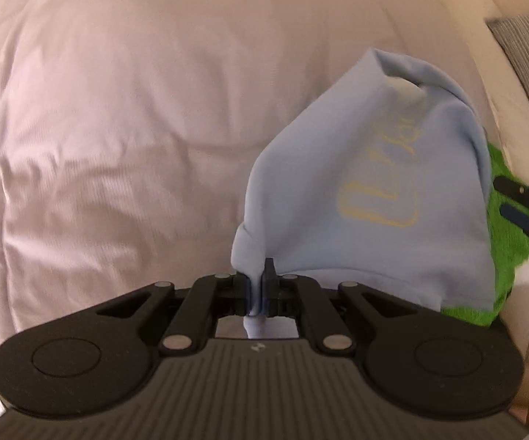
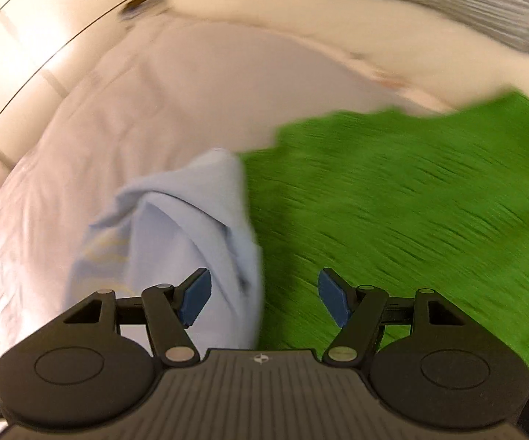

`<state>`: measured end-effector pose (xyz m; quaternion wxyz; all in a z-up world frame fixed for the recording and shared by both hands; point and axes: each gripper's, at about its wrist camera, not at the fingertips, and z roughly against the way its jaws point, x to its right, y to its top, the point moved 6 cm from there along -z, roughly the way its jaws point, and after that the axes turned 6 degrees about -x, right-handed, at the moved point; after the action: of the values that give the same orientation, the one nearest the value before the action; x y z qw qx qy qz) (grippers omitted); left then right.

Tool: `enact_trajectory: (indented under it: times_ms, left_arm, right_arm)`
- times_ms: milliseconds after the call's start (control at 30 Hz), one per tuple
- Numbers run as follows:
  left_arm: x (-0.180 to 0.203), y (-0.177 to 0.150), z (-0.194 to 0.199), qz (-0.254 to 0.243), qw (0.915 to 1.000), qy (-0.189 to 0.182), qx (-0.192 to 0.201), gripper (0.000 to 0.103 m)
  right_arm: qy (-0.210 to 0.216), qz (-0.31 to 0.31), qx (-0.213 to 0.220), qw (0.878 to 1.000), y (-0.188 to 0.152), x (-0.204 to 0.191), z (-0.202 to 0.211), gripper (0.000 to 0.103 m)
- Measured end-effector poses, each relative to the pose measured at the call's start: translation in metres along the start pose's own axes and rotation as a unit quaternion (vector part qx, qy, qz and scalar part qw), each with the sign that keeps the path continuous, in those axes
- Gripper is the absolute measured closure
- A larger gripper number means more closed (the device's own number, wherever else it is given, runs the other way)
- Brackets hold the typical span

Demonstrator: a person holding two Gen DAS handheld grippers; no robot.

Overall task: Fold clothes
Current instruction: 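Lift the sweatshirt with the left gripper while the right gripper grasps its hem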

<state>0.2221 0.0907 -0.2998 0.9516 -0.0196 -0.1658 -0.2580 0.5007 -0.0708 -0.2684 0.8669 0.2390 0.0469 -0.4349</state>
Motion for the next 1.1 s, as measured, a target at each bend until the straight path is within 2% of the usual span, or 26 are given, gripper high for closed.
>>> enact_trajectory:
  times_ms: [167, 233, 267, 333, 367, 433, 467, 500, 533, 567, 667, 733, 800, 867, 967, 1033, 1100]
  left_arm:
    - [-0.003, 0.001, -0.008, 0.015, 0.9998, -0.007, 0.005, 0.100]
    - [-0.006, 0.003, -0.011, 0.022, 0.9997, -0.014, 0.004, 0.100]
    - [-0.009, 0.004, -0.013, 0.025, 0.9995, -0.018, 0.004, 0.100]
    - [-0.009, 0.005, -0.016, 0.028, 0.9993, -0.023, 0.002, 0.100]
    - [-0.010, 0.005, -0.017, 0.029, 0.9993, -0.025, 0.002, 0.100]
    - [-0.011, 0.004, -0.016, 0.029, 0.9991, -0.032, 0.004, 0.100]
    - [-0.012, 0.002, -0.015, 0.029, 0.9990, -0.035, 0.007, 0.100]
    - [-0.013, 0.001, -0.010, 0.028, 0.9988, -0.036, 0.016, 0.100]
    - [-0.016, -0.001, -0.003, 0.029, 0.9985, -0.037, 0.028, 0.100]
    - [-0.019, -0.003, 0.004, 0.029, 0.9981, -0.038, 0.040, 0.100]
    - [-0.037, -0.007, 0.038, 0.047, 0.9944, -0.047, 0.081, 0.100]
    - [-0.053, -0.010, 0.073, 0.047, 0.9905, -0.041, 0.123, 0.100]
    - [-0.075, -0.014, 0.119, 0.041, 0.9836, -0.028, 0.173, 0.100]
    - [-0.105, -0.020, 0.176, 0.039, 0.9714, -0.014, 0.234, 0.100]
    - [-0.160, -0.034, 0.270, 0.046, 0.9443, -0.002, 0.326, 0.100]
    - [-0.193, -0.047, 0.327, 0.043, 0.9262, 0.010, 0.374, 0.100]
    - [-0.222, -0.062, 0.374, 0.031, 0.9100, 0.037, 0.412, 0.100]
  right_arm:
    - [-0.019, 0.081, 0.011, 0.997, 0.036, -0.035, -0.031, 0.032]
    - [-0.026, 0.094, 0.019, 0.995, 0.052, -0.042, -0.044, 0.031]
    - [-0.026, 0.096, 0.022, 0.995, 0.060, -0.044, -0.051, 0.027]
    - [-0.032, 0.105, 0.006, 0.994, 0.065, -0.047, -0.068, 0.027]
    - [-0.037, 0.112, -0.008, 0.993, 0.064, -0.049, -0.079, 0.032]
    - [-0.047, 0.123, -0.035, 0.991, 0.060, -0.051, -0.097, 0.054]
    - [-0.053, 0.128, -0.047, 0.989, 0.055, -0.051, -0.103, 0.060]
    - [-0.059, 0.133, -0.043, 0.988, 0.052, -0.054, -0.100, 0.066]
    - [-0.066, 0.138, -0.036, 0.988, 0.050, -0.057, -0.096, 0.078]
    - [-0.063, 0.134, -0.025, 0.989, 0.048, -0.060, -0.087, 0.083]
    - [-0.037, 0.108, 0.020, 0.993, 0.039, -0.073, -0.046, 0.084]
    - [-0.011, 0.101, 0.053, 0.993, 0.032, -0.091, -0.011, 0.085]
    - [0.024, 0.103, 0.085, 0.991, 0.018, -0.119, 0.029, 0.085]
    - [0.055, 0.112, 0.110, 0.986, -0.002, -0.152, 0.063, 0.085]
    - [0.096, 0.130, 0.139, 0.977, -0.037, -0.205, 0.103, 0.085]
    - [0.123, 0.142, 0.157, 0.969, -0.061, -0.240, 0.130, 0.085]
    - [0.152, 0.159, 0.169, 0.961, -0.086, -0.280, 0.154, 0.085]
